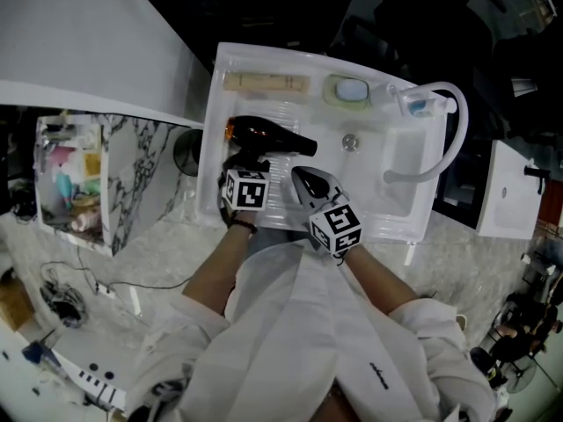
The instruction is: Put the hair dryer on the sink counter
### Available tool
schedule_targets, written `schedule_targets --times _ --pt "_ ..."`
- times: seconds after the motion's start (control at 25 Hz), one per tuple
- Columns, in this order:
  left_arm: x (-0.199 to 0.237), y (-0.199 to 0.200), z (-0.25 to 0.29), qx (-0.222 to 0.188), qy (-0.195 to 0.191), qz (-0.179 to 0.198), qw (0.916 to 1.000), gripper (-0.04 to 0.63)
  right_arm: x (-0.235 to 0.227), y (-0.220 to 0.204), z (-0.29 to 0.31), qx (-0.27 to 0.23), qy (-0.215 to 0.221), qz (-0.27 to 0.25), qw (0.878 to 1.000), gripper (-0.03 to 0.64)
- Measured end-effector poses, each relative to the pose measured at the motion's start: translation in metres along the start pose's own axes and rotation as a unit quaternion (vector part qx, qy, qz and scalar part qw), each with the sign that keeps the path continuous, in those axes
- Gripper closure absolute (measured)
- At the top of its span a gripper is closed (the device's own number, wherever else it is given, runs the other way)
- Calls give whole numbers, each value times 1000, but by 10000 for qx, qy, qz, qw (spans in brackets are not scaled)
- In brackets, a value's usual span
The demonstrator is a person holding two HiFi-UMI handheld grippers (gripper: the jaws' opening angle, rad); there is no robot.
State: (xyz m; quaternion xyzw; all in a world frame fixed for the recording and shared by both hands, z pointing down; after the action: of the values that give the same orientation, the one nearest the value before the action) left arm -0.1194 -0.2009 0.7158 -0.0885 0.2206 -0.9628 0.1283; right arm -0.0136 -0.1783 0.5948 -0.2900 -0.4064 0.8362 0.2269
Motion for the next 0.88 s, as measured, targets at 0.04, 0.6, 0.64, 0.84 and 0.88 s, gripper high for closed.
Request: schedule_targets --times 0.04,0.6,0.64,0.84,0.88 --pt "0 0 0 6 1 19 10000 301 0 0 -1 -6 1 -4 10000 599" --pt "-6 0 -1 113 -11 238 9997 290 -5 0 -15 -75 -28 7 10000 598" --pt "-7 0 -1 119 -23 248 9996 288 -5 0 -16 -79 -33 6 10000 600" --pt "-11 -2 0 166 -57 294 9994 278 -8 -1 -22 -96 -65 20 9999 600" --pt "-11 -2 0 166 -54 315 9994 276 -9 -2 -23 -89 -74 21 9999 600"
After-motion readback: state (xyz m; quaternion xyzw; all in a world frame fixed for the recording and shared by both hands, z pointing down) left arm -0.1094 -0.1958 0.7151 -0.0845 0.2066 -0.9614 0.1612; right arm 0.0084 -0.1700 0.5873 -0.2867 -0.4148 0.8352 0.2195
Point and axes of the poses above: the fingertips, and each gripper's own axes: z forward along the fingers, x to its left, y out of its top, the point moved 2 cm from there along -z, backward along the fingers, and after that the axes turned 1 degree about y, right-handed, at the moved point
